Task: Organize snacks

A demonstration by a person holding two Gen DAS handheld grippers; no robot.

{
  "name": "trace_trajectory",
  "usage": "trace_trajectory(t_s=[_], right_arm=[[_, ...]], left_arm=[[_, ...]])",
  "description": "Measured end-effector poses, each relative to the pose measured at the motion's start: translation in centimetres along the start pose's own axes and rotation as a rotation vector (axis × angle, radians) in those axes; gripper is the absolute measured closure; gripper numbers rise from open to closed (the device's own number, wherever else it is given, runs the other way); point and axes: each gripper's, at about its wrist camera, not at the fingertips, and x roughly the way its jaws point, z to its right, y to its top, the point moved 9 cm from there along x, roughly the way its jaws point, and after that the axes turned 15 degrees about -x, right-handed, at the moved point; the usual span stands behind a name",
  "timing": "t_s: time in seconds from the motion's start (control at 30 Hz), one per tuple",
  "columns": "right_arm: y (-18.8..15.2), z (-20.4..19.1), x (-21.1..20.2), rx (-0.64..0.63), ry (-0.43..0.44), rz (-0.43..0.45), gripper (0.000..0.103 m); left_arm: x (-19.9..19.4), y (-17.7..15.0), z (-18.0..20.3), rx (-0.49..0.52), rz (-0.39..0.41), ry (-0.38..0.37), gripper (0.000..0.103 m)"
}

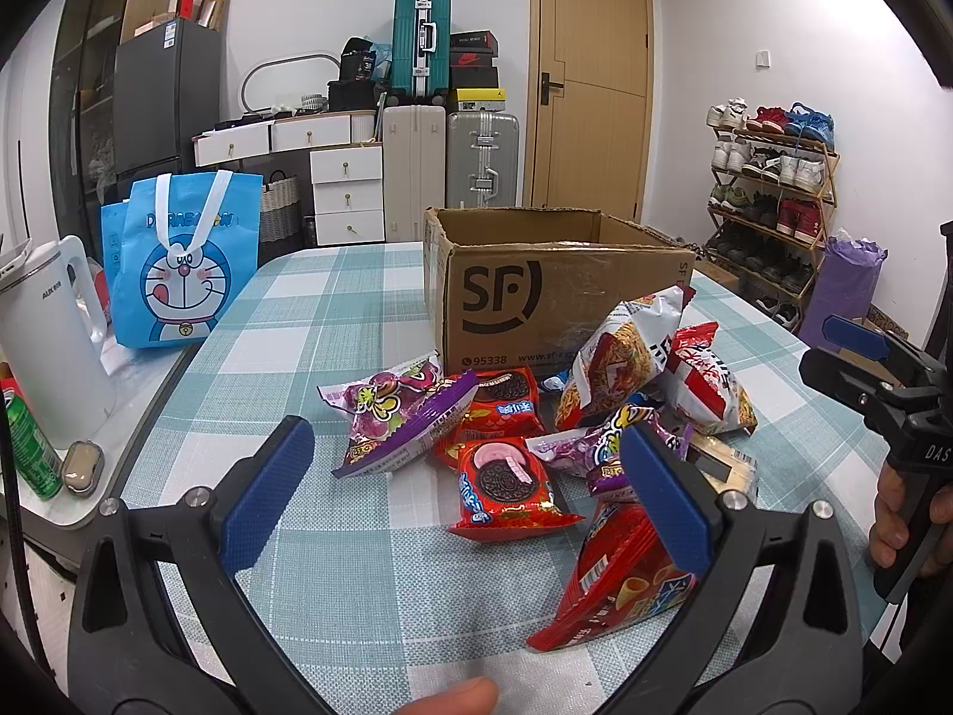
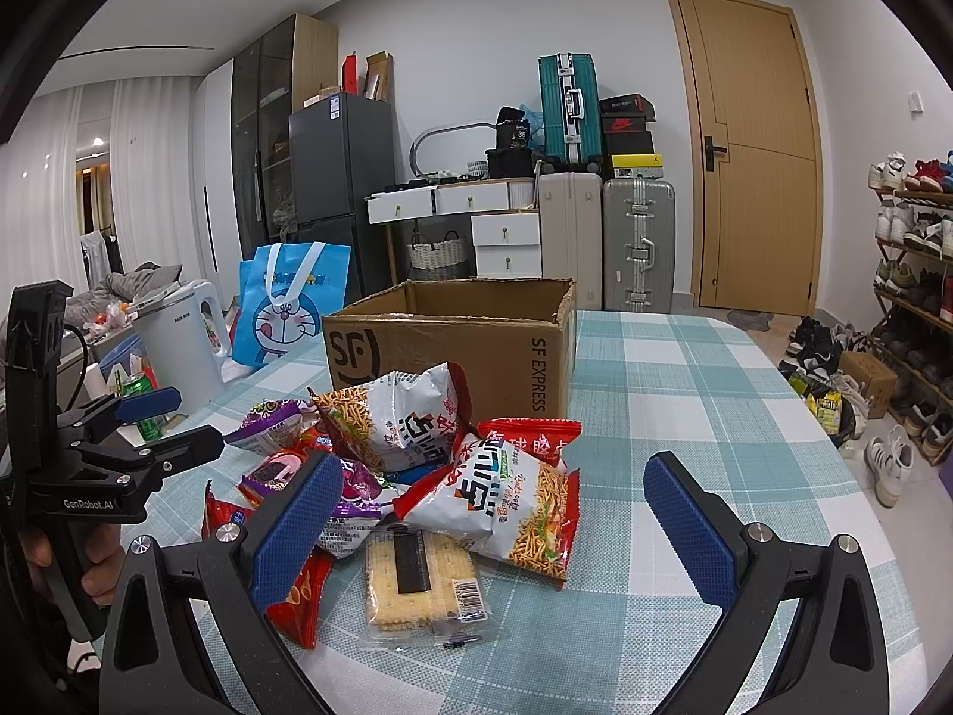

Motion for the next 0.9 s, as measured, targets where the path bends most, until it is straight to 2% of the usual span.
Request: trace_trajectory(t_s=[0.9], right_arm=[[0.0, 0.01, -0.03, 0.001, 0.0, 0.0, 0.0]], left_arm=[[0.67, -0.49, -0.86, -0.021, -0.006, 0.003, 0.001]])
